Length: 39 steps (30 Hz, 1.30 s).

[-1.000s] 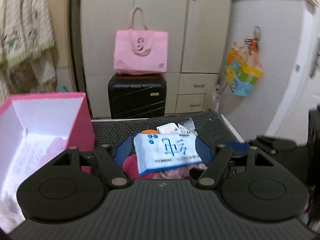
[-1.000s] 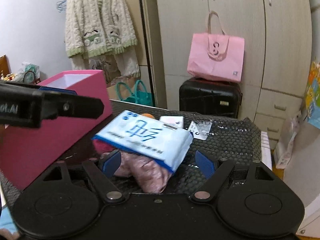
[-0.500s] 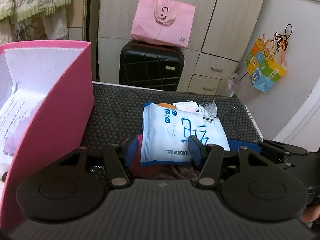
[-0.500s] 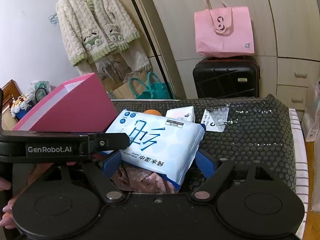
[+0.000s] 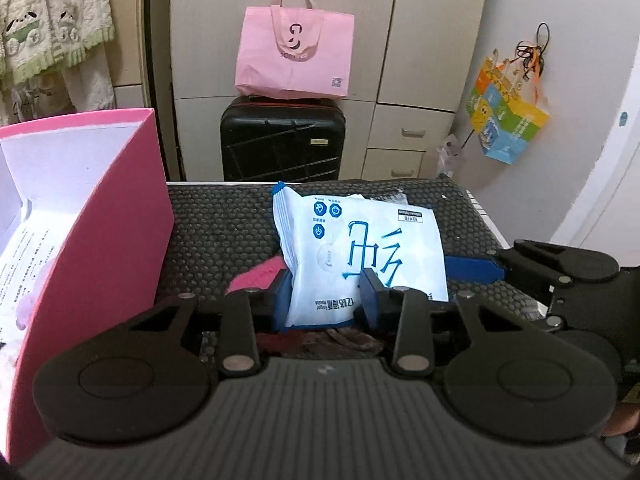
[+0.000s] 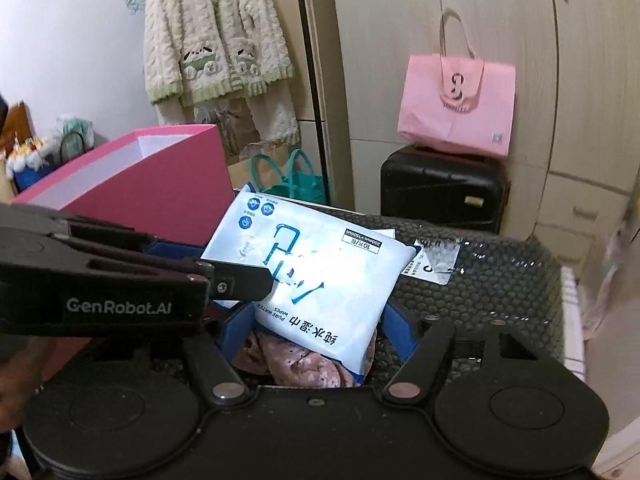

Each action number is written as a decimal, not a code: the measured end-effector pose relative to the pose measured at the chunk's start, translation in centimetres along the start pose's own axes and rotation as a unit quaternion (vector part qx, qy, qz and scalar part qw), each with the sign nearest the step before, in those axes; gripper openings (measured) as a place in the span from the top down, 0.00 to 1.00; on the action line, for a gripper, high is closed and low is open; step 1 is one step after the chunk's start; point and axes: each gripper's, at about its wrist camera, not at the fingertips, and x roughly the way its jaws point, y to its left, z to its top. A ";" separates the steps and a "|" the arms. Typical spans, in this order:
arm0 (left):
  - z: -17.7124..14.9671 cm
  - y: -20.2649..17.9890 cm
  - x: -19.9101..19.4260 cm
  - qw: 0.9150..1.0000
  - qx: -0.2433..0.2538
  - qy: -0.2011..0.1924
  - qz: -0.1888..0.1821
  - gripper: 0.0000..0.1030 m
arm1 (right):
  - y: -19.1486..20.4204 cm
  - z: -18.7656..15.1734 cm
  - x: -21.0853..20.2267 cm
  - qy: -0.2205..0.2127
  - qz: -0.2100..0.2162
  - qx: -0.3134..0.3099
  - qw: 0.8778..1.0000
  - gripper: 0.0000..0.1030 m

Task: Organize soft objects
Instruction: 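Close both tools on the wet wipes pack and lift it, then carry the wet wipes pack with both tools into the pink box and release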

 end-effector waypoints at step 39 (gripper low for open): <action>-7.0 1.5 -12.9 0.990 0.061 0.033 -0.126 0.63 | 11.6 -5.3 -12.2 0.027 -0.075 -0.012 0.997 0.34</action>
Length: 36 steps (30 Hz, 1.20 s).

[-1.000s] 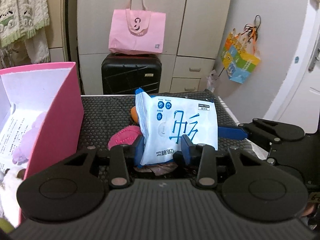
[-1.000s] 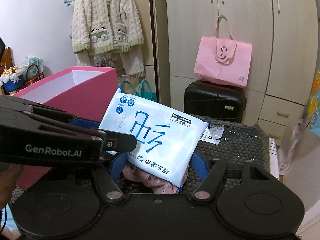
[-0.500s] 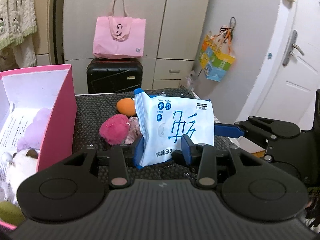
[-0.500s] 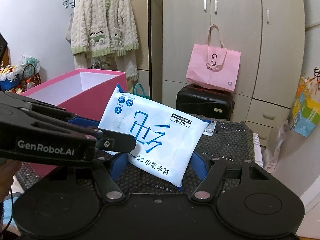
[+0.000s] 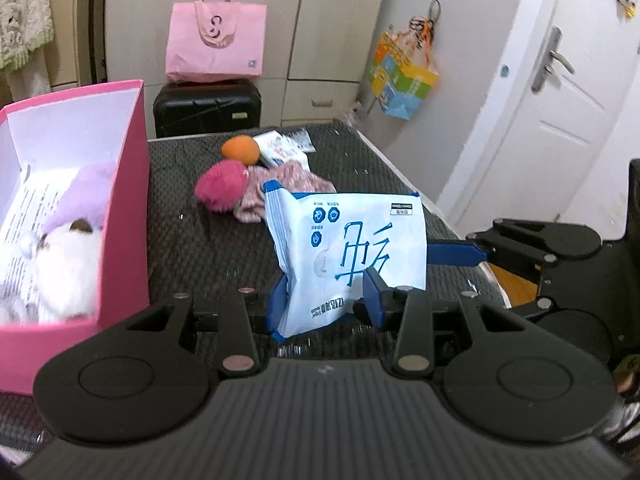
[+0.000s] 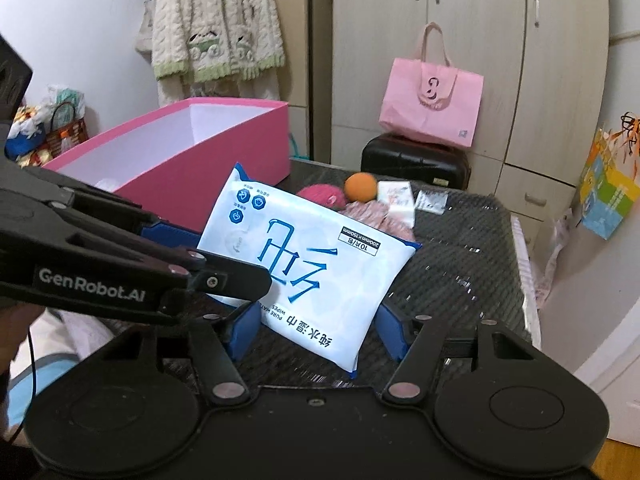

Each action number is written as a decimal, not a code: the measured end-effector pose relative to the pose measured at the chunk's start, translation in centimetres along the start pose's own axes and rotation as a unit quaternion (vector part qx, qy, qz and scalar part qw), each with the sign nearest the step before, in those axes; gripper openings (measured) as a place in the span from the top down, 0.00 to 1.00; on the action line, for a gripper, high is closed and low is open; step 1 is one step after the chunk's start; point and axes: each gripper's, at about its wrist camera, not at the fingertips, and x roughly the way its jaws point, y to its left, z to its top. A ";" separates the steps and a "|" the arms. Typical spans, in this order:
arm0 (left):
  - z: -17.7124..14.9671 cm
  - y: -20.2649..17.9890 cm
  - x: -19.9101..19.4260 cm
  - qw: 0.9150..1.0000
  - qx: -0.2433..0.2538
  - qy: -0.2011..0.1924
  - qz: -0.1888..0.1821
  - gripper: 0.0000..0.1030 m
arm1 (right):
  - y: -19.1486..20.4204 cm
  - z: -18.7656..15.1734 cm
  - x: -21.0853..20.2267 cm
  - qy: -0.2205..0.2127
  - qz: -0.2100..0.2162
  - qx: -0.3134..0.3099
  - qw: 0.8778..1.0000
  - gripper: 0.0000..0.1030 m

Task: Organize soft objects
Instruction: 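Carry the wet wipes pack with both tools into the pink box and release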

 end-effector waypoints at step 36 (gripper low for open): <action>-4.2 9.1 -16.6 0.996 -0.043 -0.055 0.056 0.63 | 13.9 5.3 -3.5 -0.067 0.132 -0.071 0.986 0.45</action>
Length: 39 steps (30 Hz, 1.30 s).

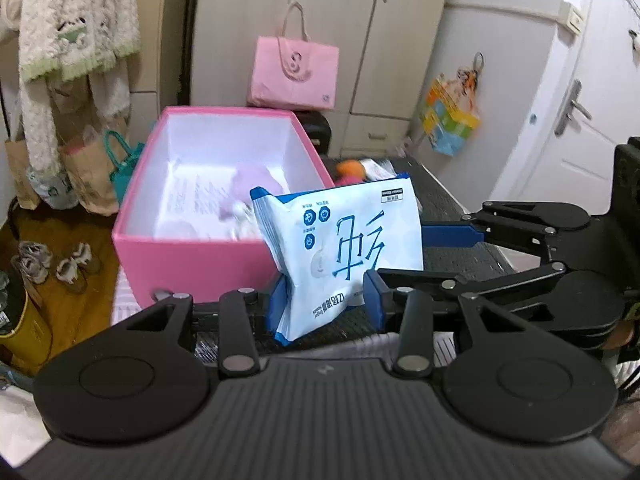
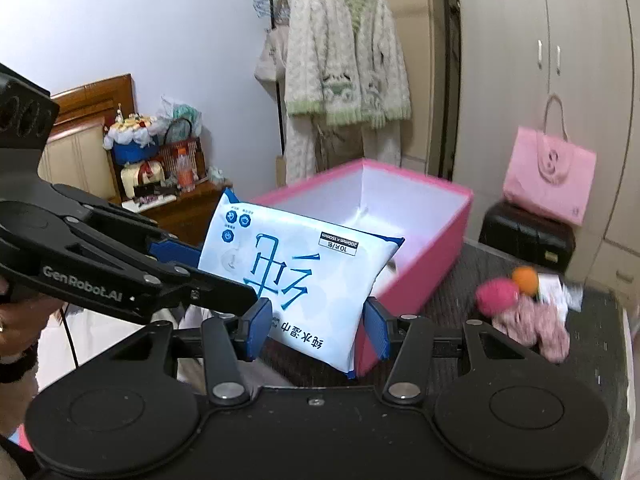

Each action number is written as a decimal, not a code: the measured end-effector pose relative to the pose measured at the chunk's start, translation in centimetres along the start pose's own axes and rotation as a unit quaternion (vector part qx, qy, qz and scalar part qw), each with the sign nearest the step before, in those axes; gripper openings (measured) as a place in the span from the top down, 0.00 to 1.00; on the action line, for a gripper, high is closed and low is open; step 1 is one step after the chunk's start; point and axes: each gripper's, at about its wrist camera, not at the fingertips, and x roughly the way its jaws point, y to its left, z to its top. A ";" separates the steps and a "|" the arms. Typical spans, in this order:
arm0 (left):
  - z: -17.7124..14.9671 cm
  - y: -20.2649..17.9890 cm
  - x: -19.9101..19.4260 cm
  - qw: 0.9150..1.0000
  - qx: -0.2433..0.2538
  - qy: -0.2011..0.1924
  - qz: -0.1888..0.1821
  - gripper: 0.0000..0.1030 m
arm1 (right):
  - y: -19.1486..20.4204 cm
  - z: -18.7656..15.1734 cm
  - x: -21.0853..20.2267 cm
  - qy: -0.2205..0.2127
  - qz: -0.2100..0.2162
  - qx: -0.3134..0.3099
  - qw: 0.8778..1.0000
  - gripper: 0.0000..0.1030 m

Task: Organize soft objects
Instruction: 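Carry the wet wipes pack with both tools into the pink box and release, then withdraw both tools from the box toward the pink pom-pom and floral cloth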

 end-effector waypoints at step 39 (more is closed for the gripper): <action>6.5 6.9 8.9 0.981 0.063 -0.042 0.178 0.39 | -5.1 7.7 17.7 0.103 0.050 -0.077 0.990 0.43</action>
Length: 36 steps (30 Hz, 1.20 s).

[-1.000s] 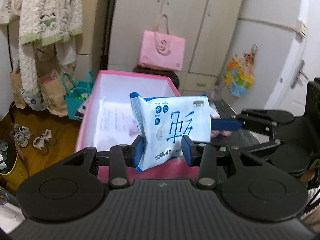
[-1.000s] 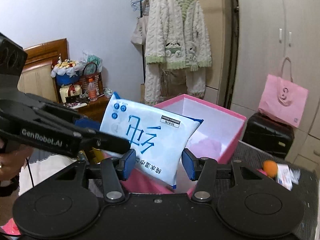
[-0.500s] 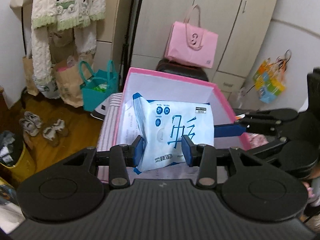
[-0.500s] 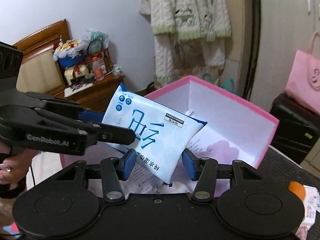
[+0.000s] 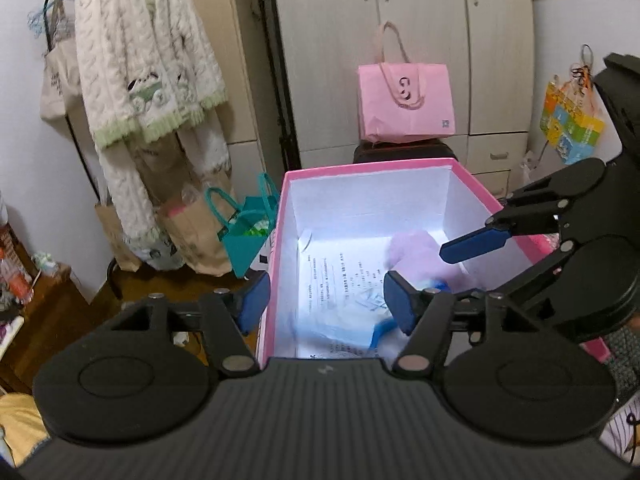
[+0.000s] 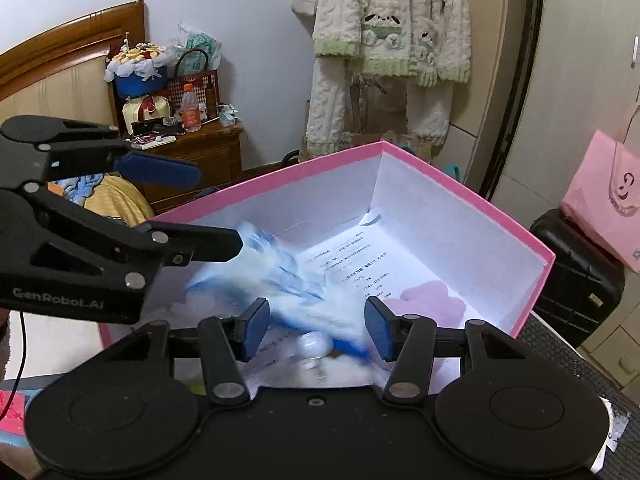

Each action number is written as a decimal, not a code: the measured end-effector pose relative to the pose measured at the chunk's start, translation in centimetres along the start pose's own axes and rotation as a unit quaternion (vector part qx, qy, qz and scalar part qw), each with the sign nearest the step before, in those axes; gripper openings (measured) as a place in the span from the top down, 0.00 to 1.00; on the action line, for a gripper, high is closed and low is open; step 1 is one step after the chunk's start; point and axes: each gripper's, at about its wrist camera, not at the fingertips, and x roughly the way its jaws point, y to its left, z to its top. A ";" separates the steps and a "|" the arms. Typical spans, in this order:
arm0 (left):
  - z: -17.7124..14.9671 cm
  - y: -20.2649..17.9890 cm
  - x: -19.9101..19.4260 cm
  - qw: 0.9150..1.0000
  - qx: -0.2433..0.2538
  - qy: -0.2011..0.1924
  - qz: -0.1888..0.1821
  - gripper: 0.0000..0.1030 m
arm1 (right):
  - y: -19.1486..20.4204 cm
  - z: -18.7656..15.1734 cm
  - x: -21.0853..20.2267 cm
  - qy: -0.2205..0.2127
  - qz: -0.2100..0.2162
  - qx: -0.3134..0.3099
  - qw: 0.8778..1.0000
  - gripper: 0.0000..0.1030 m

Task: Organize soft objects
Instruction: 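Withdraw both tools from the box toward the pink pom-pom and floral cloth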

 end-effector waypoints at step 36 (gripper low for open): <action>0.7 -8.4 -11.0 0.984 0.106 -0.028 -0.138 0.31 | 2.8 -8.8 -18.8 -0.067 -0.131 0.005 0.989 0.39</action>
